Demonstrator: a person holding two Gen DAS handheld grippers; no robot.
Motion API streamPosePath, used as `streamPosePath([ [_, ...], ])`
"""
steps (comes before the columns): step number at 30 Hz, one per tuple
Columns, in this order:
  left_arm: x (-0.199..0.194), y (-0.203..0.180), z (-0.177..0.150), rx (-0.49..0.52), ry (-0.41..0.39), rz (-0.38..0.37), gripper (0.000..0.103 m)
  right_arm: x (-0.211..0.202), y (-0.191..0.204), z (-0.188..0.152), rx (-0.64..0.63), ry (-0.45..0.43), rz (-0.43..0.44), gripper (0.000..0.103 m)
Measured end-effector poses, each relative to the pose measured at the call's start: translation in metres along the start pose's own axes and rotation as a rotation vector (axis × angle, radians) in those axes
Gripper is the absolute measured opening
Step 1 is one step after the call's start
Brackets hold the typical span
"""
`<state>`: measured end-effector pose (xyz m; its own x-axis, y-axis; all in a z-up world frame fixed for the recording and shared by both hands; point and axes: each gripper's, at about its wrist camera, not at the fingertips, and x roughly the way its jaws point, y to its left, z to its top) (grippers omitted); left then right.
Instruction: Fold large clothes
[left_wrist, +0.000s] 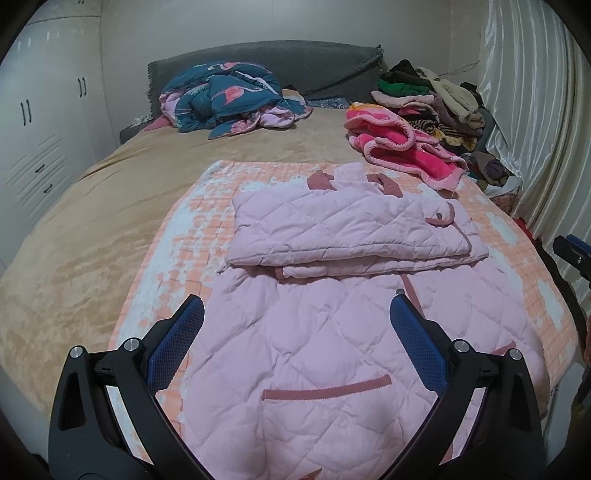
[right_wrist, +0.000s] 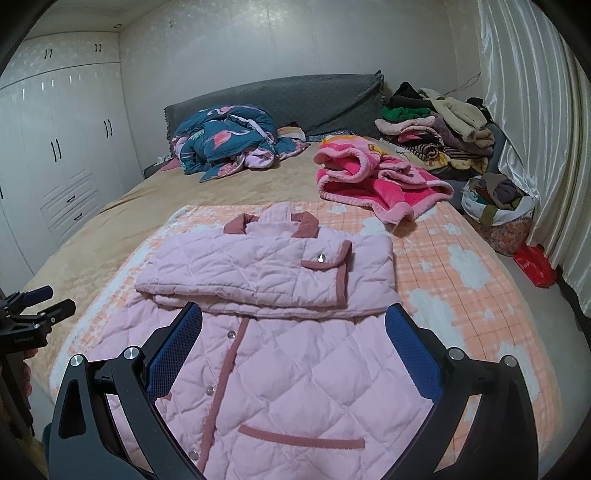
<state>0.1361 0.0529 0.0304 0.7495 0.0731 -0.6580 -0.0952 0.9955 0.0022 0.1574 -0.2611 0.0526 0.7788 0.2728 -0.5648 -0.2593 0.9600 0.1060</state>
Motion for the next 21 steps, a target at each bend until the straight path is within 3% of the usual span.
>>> streamPosePath([
  [21, 0.013, 0.002, -0.057, -0.006, 0.067, 0.029, 0.095, 0.002, -0.028, -0.055, 0.0, 0.095, -0.018, 0.099],
])
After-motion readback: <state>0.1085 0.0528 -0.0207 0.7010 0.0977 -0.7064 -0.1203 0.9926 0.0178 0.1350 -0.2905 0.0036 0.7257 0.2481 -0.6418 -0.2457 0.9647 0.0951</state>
